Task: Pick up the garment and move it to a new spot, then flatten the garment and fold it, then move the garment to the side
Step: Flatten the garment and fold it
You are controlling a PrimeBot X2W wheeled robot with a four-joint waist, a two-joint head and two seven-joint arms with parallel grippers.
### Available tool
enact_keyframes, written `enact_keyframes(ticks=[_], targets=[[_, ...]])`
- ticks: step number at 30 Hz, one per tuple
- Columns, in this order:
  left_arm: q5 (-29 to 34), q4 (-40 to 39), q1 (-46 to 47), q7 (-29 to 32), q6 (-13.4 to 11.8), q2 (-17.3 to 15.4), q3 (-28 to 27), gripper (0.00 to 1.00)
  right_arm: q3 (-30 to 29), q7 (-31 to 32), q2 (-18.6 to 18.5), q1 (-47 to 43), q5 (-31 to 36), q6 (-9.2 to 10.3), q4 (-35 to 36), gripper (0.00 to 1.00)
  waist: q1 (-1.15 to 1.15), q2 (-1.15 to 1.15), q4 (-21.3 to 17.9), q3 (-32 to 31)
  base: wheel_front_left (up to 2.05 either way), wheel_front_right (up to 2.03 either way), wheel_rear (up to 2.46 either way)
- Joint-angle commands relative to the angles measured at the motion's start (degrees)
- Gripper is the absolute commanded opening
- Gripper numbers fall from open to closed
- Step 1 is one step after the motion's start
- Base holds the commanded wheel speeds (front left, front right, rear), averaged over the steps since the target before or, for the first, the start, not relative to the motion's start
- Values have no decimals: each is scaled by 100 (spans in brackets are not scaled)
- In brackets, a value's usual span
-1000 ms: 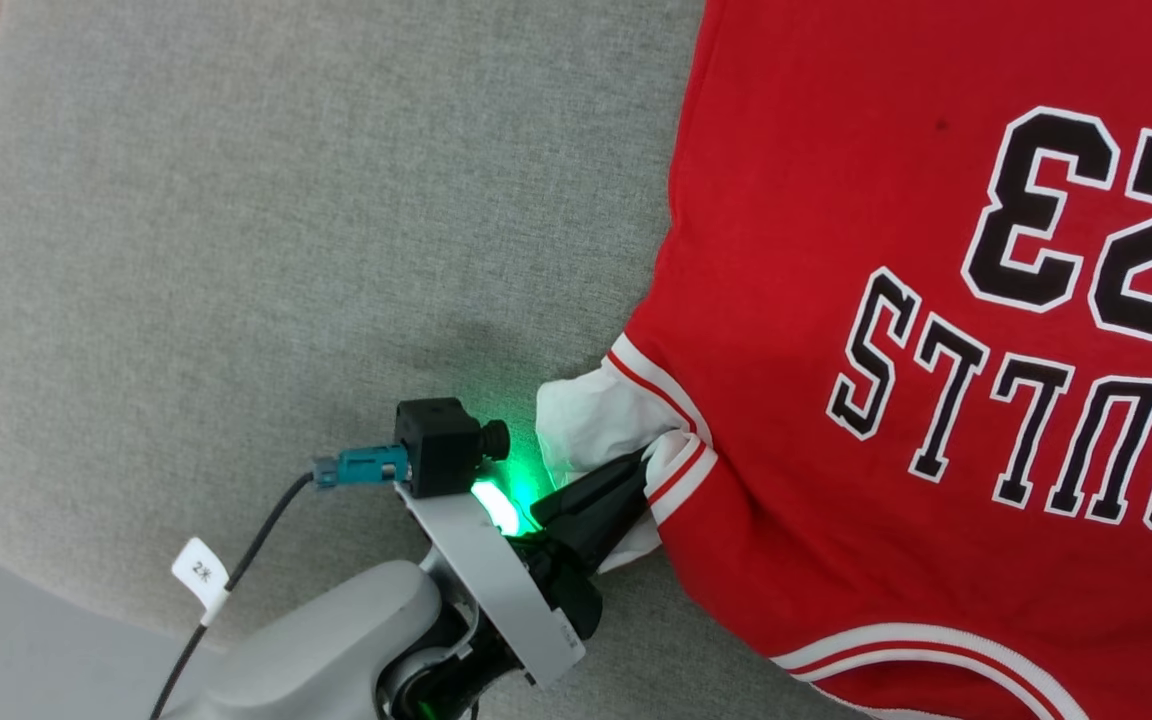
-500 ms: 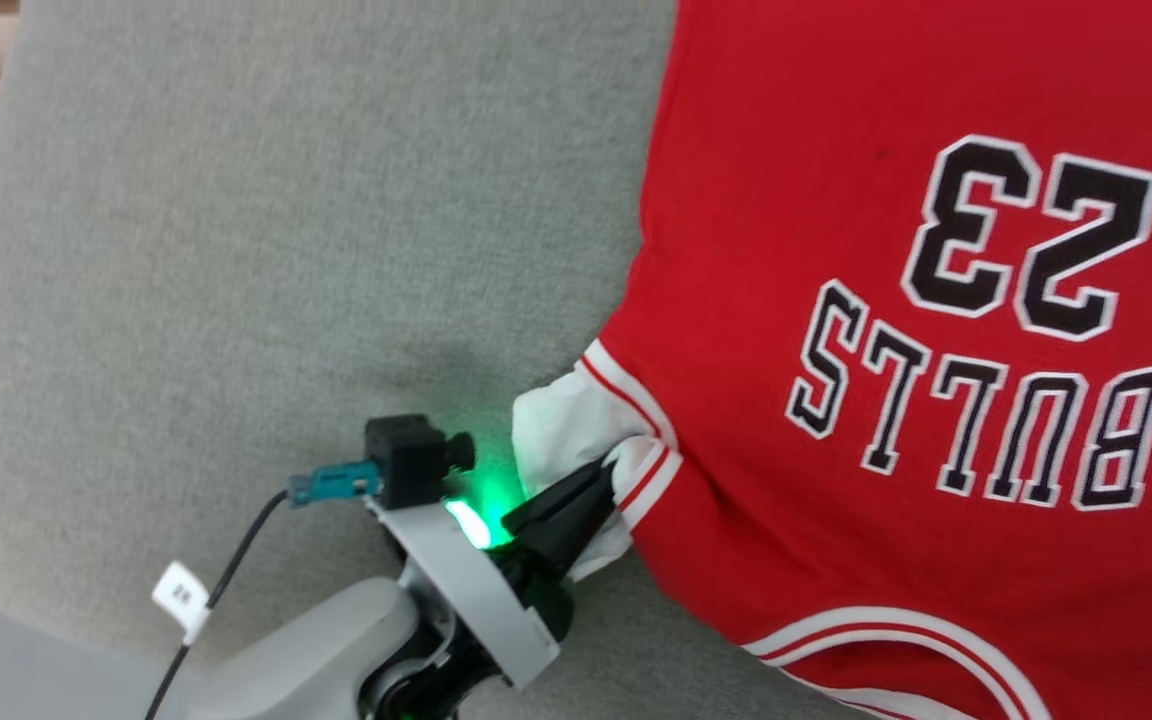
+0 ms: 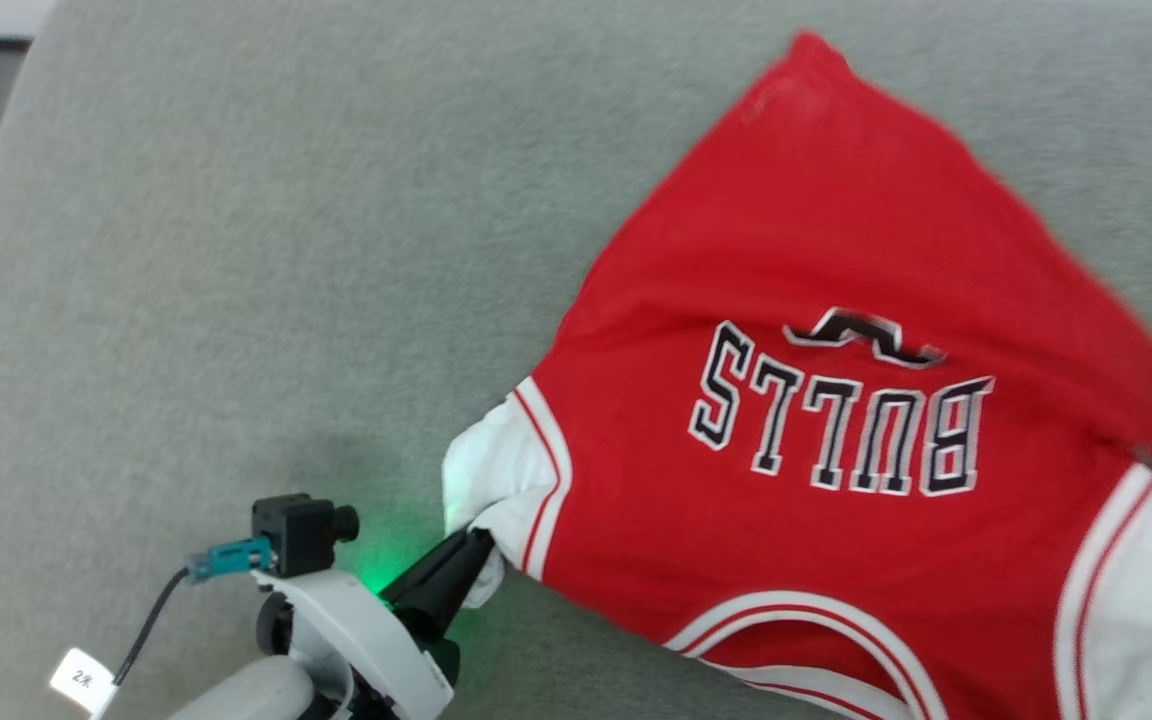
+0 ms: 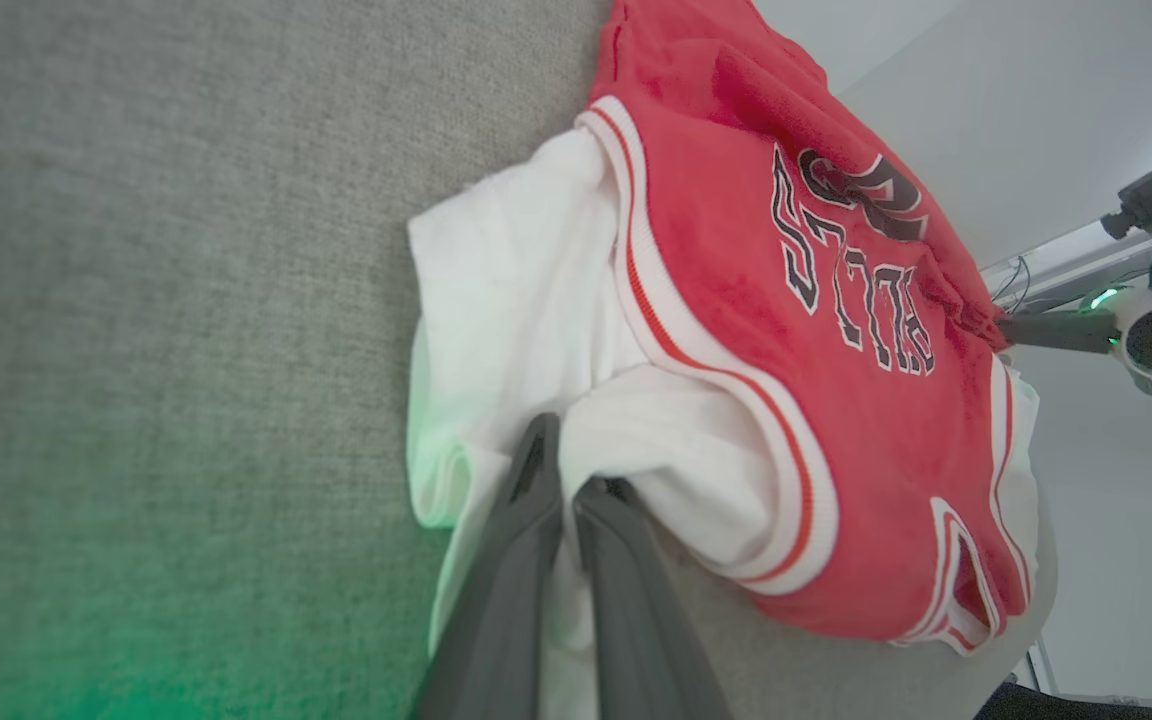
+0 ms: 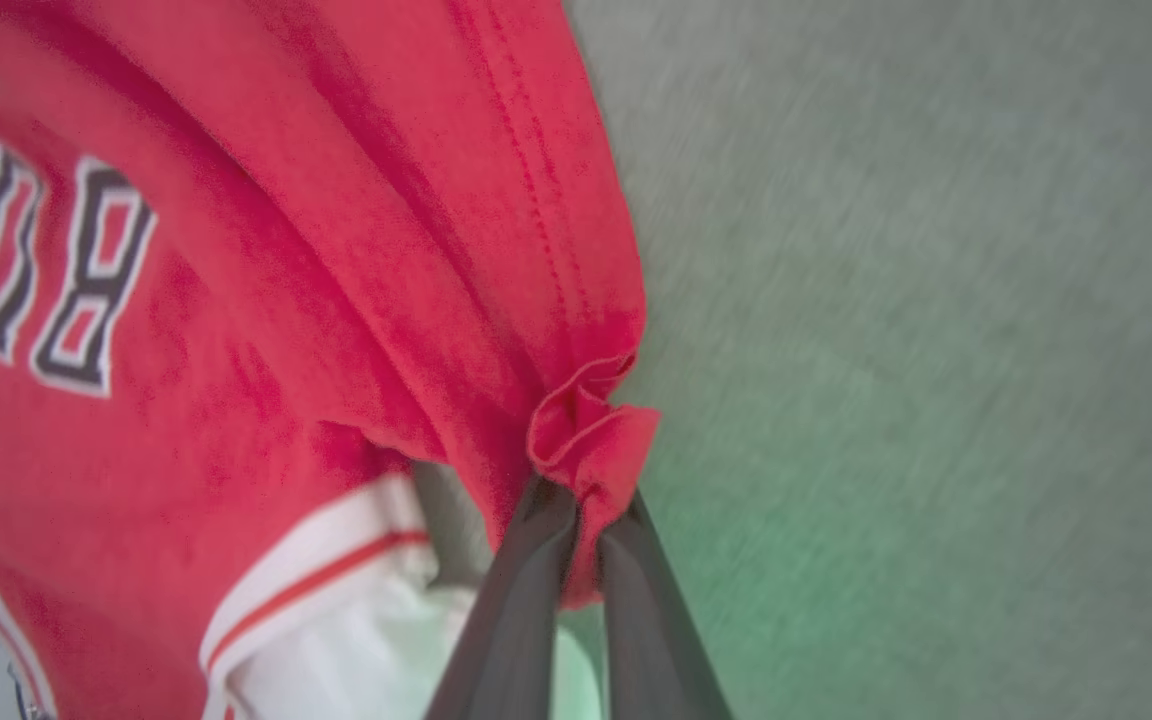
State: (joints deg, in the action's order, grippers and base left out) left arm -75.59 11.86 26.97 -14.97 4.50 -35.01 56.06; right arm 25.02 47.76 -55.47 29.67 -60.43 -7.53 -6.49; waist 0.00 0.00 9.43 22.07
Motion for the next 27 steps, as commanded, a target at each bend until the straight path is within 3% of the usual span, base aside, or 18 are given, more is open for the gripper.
enact_keyframes(ticks=[1,5,9,18,19,20,21,27], targets=[[-5,28,-72,-6,-43,-31,-37,0,-55,-47,-24,-293,-85,9,133,0,0,0,-299,-287,0,0,0],[43,55,-172,-16,-170,-82,-221,0,-178,-143,-153,-1573,-335,8,961,0,0,0,-435,-345,0,0,0],[103,68,-260,-21,-241,-92,-406,0,-240,-190,-109,-2583,-119,9,1537,0,0,0,-541,-367,0,0,0],[282,119,-394,-13,-300,-89,-640,0,-526,-316,660,-3388,635,9,1964,2,0,0,-602,-381,0,0,0],[294,120,-405,-13,-290,-90,-650,0,-608,-378,718,-3383,727,9,1954,35,0,0,-604,-388,0,0,0],[300,119,-424,-13,-272,-93,-652,0,-662,-405,733,-3397,804,9,1984,83,0,0,-604,-400,0,0,0],[302,115,-443,-13,-261,-99,-655,0,-754,-437,729,-3410,865,9,2036,100,0,0,-605,-410,0,0,0],[334,87,-549,-14,-223,-75,-798,0,-1805,-296,525,-3367,787,9,2530,100,0,0,-589,-424,0,0,0]])
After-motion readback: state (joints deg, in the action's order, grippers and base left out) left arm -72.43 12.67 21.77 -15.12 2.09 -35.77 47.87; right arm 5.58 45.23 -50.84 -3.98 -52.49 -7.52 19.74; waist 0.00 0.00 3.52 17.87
